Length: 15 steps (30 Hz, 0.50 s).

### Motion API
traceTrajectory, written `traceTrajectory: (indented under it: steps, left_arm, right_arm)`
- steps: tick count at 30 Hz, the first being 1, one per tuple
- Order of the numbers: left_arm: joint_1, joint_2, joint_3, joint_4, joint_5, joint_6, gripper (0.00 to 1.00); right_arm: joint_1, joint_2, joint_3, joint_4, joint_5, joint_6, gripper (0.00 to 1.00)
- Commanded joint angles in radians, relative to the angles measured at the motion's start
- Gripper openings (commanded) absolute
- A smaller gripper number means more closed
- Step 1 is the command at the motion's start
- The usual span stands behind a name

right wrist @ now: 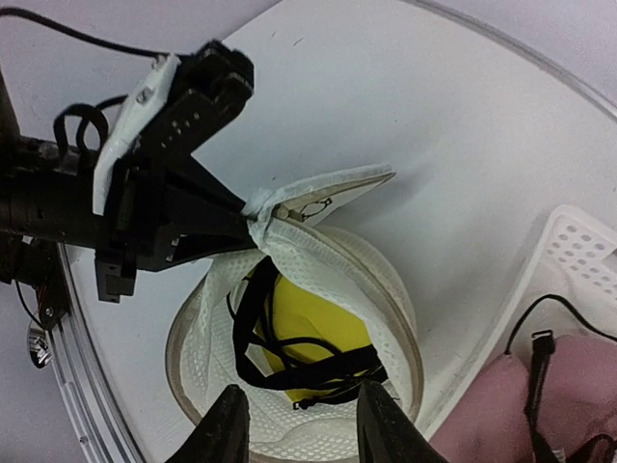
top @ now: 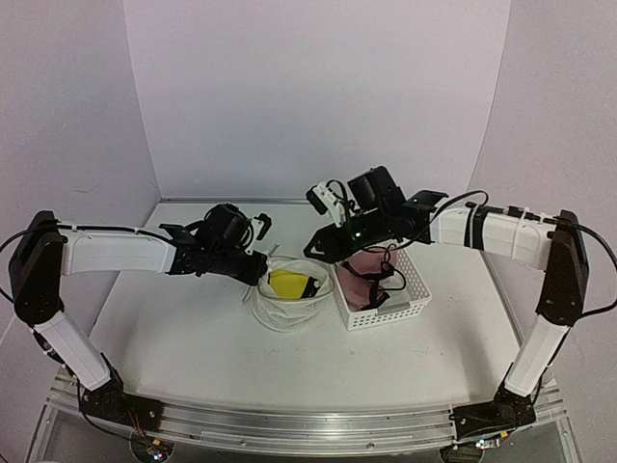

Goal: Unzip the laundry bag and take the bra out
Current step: Pick up the bra from the laundry bag.

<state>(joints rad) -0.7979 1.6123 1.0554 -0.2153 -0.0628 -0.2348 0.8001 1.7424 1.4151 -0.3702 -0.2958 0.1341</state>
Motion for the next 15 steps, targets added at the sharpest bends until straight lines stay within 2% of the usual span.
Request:
traceTrajectory:
  steps: [1, 8, 15]
  left_arm:
    - [-0.007, -0.057, -0.009, 0.058, 0.013, 0.015, 0.0]
    - [-0.007, -0.053, -0.009, 0.06, 0.02, 0.022, 0.0]
    - [-0.008, -0.048, -0.008, 0.057, 0.022, 0.028, 0.0]
  right_arm:
    - [0.044, 0.049, 0.051, 0.027, -0.012, -0.033, 0.38]
    - [0.099, 0.137, 0.061, 0.034, 0.074, -0.11, 0.36]
    - [0.101, 0.21, 0.091, 0.051, 0.132, -0.179, 0.44]
